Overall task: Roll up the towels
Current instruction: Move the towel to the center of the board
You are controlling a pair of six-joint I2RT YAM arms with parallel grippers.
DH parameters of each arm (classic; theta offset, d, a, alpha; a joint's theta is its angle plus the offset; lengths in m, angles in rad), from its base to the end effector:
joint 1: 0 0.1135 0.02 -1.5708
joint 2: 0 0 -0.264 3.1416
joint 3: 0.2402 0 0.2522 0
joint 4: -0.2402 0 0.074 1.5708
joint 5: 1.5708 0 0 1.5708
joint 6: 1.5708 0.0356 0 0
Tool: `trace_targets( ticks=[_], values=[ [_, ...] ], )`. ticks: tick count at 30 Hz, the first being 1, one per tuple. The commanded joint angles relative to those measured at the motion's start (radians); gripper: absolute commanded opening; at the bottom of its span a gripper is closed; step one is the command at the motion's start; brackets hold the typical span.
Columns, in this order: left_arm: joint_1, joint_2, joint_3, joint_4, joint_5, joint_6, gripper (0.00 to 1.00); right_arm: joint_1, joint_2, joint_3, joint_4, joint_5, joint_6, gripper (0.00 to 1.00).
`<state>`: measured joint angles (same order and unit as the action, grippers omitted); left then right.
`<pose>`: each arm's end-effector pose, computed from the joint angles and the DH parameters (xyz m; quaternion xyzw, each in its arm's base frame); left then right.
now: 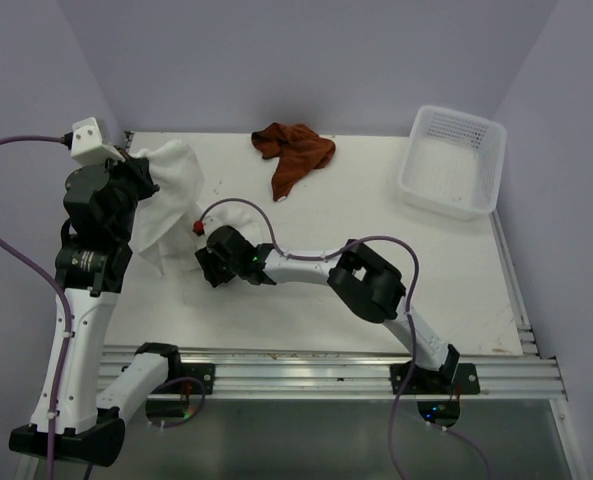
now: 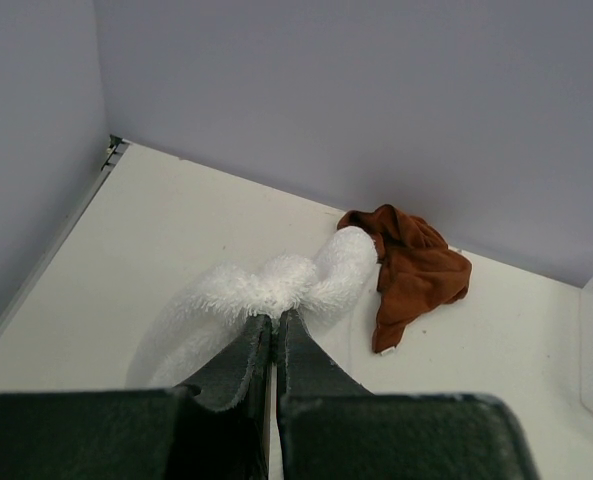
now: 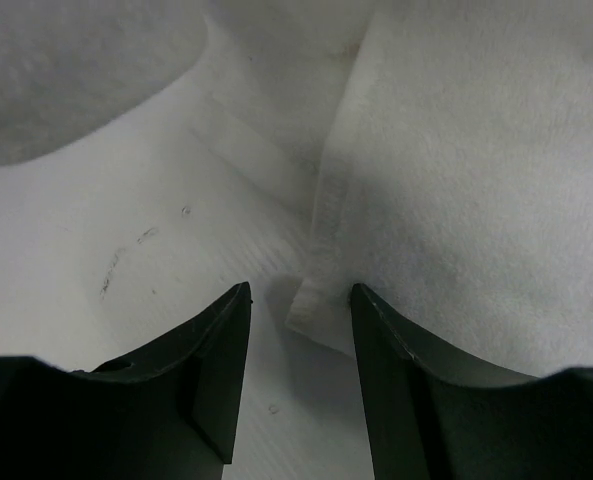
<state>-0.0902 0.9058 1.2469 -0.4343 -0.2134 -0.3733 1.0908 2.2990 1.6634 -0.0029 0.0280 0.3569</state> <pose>0.1762 -0.0084 0.4496 -0.1747 0.7176 -0.0772 0.6698 0.2394 0.4576 0.1481 -0.3146 0.8360 0.2883 0.3450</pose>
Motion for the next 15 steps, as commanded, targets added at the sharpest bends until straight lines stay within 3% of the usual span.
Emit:
trace_targets(
  ticks=[1,6,10,12,14,15],
  values=[
    [-0.003,-0.007,0.006,0.083,-0.007,0.025,0.0,0.023,0.046,0.077,-0.138,0.095,-0.055,0.49],
    [-0.003,-0.015,-0.004,0.088,-0.001,0.025,0.0,0.049,0.053,0.073,-0.178,0.205,-0.101,0.45],
    [-0.003,-0.022,-0.009,0.091,-0.007,0.027,0.0,0.069,0.051,0.053,-0.21,0.268,-0.15,0.35],
    [-0.003,-0.027,-0.014,0.091,-0.009,0.028,0.0,0.073,0.043,0.032,-0.213,0.277,-0.156,0.24],
    [-0.003,-0.031,-0.015,0.091,0.005,0.037,0.0,0.073,0.013,-0.028,-0.201,0.289,-0.138,0.01],
    [-0.003,-0.034,-0.015,0.092,0.008,0.039,0.0,0.072,-0.012,-0.057,-0.191,0.288,-0.13,0.0]
  ],
)
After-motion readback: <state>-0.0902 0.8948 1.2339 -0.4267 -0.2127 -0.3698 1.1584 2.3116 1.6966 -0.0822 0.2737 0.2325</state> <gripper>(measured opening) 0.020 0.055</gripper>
